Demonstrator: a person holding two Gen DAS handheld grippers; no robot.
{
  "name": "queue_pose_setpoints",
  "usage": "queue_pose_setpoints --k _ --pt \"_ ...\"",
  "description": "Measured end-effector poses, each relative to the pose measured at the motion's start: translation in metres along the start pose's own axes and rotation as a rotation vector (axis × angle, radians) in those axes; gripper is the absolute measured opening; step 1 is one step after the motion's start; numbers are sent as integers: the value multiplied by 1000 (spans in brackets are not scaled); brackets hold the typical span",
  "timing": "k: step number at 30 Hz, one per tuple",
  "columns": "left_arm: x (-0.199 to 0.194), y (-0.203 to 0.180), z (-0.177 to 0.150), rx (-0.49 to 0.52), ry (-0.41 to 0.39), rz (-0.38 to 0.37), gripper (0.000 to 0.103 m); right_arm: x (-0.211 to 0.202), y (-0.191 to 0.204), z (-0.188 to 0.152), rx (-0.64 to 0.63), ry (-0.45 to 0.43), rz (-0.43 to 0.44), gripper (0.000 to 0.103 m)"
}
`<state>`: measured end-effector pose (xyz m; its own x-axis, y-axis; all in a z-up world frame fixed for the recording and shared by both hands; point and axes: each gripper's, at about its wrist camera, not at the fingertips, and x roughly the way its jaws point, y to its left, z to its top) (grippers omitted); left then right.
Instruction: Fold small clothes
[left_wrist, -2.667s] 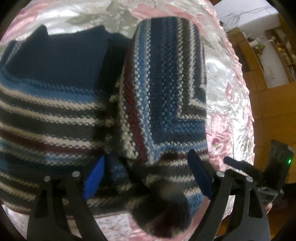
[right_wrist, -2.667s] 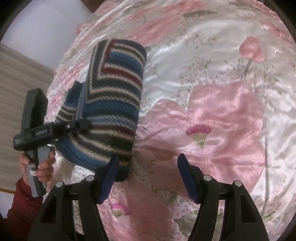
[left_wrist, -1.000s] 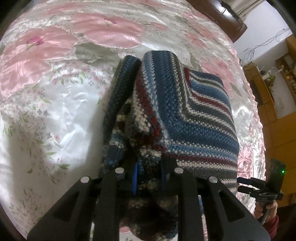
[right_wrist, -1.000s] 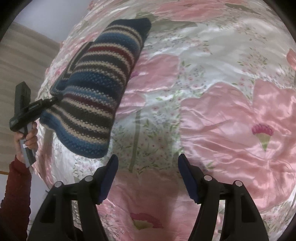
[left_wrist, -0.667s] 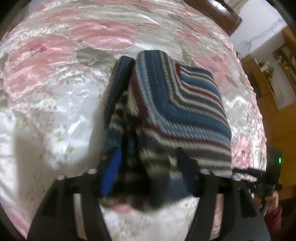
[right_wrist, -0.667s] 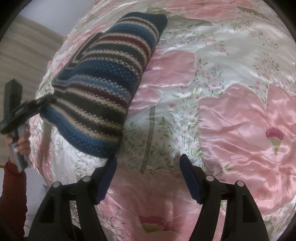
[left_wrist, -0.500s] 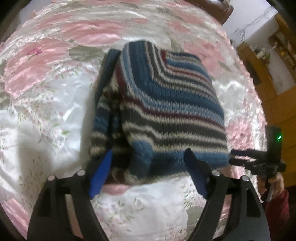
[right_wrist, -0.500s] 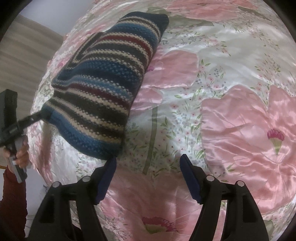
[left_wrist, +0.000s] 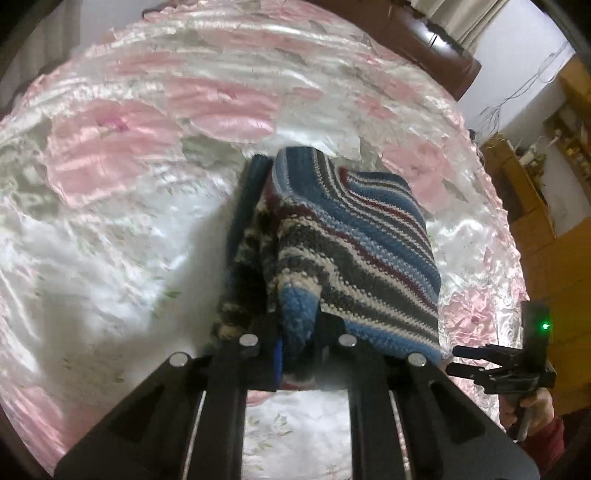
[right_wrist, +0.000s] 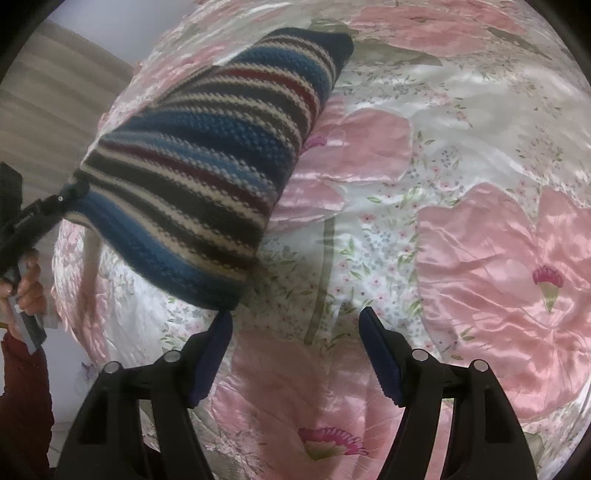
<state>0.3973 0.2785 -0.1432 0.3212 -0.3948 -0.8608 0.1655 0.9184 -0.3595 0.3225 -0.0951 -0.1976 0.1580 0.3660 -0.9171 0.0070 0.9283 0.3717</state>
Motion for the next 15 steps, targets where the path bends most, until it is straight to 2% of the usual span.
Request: queue_pose_setpoints --k 4,7,11,15 --pt "39 16 -15 -7 88 66 11 8 5 2 1 7 12 72" --pt "52 14 -21 18 68 95 11 12 8 3 17 6 34 72" --pt "50 3 -18 66 56 123 11 18 15 11 32 5 91 72" --pt "42 6 -11 42 55 88 11 31 26 20 40 -1 148 72"
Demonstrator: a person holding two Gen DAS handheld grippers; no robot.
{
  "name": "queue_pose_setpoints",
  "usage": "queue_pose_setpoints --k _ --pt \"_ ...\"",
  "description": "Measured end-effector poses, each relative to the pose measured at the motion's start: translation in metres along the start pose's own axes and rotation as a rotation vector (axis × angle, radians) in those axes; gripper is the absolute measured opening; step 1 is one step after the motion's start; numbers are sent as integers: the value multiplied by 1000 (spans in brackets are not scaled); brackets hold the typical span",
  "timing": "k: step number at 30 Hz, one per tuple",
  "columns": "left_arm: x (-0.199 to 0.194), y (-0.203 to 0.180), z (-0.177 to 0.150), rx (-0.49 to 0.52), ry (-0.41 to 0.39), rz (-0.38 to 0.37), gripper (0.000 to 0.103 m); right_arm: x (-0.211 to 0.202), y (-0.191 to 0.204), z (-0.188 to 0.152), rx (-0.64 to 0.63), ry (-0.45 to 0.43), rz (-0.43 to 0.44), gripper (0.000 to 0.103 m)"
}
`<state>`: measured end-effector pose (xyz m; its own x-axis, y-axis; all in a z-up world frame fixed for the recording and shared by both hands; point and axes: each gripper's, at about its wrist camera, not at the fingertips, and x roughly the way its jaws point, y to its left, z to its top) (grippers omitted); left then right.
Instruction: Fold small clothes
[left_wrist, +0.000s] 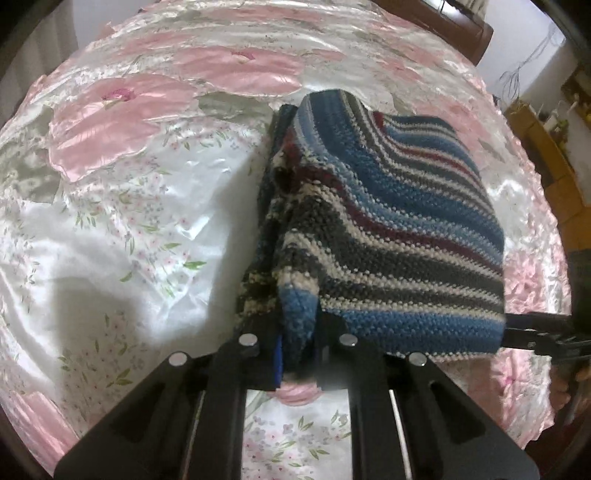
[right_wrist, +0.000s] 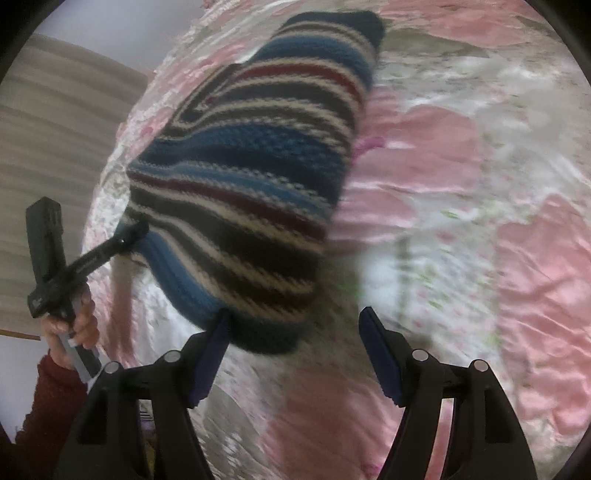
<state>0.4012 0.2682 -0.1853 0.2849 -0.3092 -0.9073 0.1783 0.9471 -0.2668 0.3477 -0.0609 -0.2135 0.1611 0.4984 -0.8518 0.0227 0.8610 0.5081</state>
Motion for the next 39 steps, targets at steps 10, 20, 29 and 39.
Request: queue_pose_setpoints --k 10,20,29,39 --pt "-8 2 -4 42 -25 -5 12 14 8 1 0 23 91 32" --pt "11 -7 -19 83 -19 43 17 33 20 0 -80 84 -120 32" --pt "-43 9 6 82 -25 -14 63 -24 11 30 -57 -9 -52 71" --pt "30 -13 120 16 56 -104 66 -29 -16 100 38 -72 -85 72"
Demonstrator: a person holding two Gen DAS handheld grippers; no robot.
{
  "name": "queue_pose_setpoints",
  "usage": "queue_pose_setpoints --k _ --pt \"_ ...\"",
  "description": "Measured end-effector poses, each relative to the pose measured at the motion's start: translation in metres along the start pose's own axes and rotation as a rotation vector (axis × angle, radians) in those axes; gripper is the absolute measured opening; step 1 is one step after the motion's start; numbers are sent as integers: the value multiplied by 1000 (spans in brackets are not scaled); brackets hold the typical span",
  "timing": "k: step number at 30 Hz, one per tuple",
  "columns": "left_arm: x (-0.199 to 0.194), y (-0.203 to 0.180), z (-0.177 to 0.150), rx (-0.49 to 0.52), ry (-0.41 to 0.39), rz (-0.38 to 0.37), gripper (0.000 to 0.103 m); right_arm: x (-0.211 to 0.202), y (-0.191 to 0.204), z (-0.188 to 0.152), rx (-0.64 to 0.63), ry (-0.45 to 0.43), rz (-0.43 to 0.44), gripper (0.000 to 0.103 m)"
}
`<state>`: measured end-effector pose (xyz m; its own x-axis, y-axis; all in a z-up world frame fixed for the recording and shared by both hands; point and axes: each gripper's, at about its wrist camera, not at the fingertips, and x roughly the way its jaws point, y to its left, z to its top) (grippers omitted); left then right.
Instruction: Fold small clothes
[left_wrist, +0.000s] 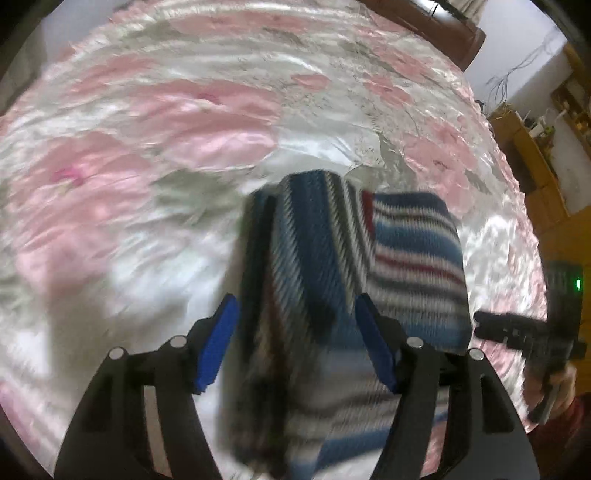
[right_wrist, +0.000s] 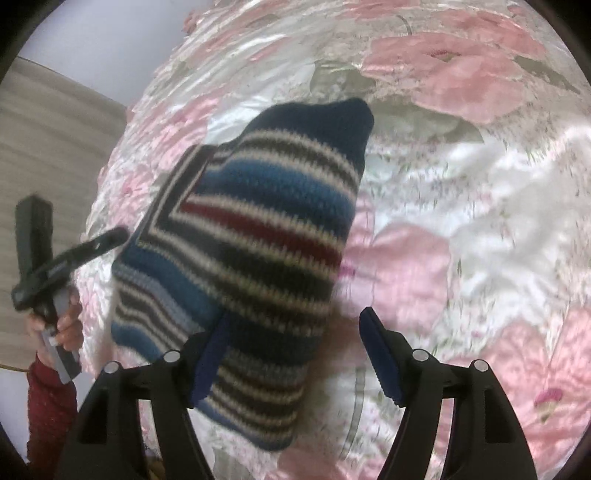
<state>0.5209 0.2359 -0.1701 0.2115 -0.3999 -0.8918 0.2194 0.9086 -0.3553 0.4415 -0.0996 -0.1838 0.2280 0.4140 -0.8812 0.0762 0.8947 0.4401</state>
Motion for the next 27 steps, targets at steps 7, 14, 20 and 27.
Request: queue_pose_setpoints --k 7,14,20,27 --pt "35 -1 9 -46 43 -10 29 16 -4 4 10 2 29 73" --pt "-15 4 -15 -52 -121 -9 13 18 2 3 -10 -15 43 73" --pt "21 33 -23 -105 -59 67 14 28 14 6 -41 -18 21 76" --pt "9 22 -23 -51 -65 97 39 22 14 3 -36 -23 7 77"
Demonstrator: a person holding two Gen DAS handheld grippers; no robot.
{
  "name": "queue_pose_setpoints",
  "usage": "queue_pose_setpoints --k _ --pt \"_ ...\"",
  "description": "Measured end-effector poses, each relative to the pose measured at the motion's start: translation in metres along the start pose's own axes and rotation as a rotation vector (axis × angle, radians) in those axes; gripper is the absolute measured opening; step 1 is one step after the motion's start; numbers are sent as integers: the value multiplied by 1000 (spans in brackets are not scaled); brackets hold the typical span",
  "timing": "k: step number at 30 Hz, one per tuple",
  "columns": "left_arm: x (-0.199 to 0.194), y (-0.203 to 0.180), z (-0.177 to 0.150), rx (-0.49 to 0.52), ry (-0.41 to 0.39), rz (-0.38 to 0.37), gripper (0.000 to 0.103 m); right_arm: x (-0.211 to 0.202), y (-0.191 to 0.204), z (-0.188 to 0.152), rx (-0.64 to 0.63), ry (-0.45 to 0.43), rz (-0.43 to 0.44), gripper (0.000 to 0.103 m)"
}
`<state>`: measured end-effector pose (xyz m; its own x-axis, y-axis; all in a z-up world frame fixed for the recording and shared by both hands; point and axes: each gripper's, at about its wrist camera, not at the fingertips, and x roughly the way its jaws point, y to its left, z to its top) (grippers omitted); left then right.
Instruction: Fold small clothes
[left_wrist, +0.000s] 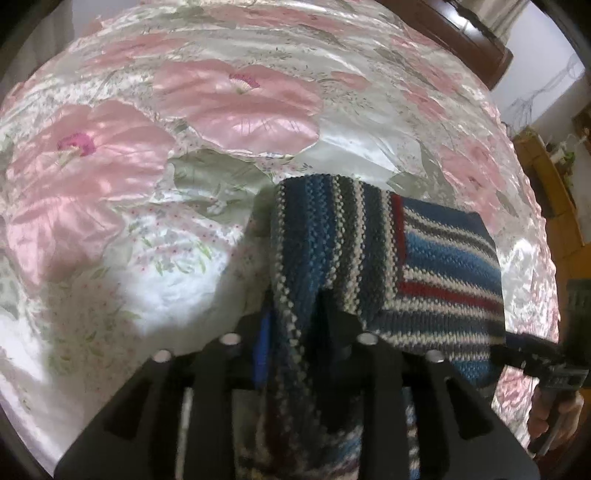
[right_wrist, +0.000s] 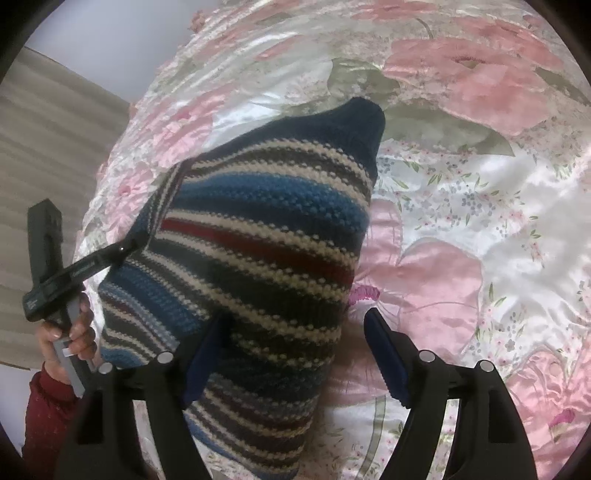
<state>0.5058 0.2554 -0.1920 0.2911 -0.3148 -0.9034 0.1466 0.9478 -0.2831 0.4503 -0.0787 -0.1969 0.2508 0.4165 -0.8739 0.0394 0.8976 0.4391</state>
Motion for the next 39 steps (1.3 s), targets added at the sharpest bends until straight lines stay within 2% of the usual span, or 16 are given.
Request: queue_pose_setpoints --k 1,2,4,8,15,22,32,33,37,39 --pt "-10 -2 -4 20 -13 29 52 -4 1 -2 -5 -5 8 77" --pt "-16 0 -7 23 -14 29 69 -11 2 -5 -11 -12 19 77" --pt "-34 7 -17 11 -11 -29 87 -19 5 -10 -16 -19 27 78" --pt "-52 5 -32 51 2 -73 91 -33 6 -21 -18 -29 46 80" --pt "-24 -4 -30 39 106 -160 91 -23 1 -22 19 -9 75 82" --pt "21 7 -28 -52 200 -226 91 3 -2 -19 30 27 102 83" --pt "46 8 -25 -41 274 -285 91 30 -13 -13 71 53 193 87" --pt "47 8 -25 -41 275 -283 89 33 -15 -12 80 57 208 88" --pt "48 6 -25 -26 254 -272 73 39 -16 -13 93 52 232 83" --pt "46 4 -26 -20 243 -276 66 37 -15 -15 84 41 226 76"
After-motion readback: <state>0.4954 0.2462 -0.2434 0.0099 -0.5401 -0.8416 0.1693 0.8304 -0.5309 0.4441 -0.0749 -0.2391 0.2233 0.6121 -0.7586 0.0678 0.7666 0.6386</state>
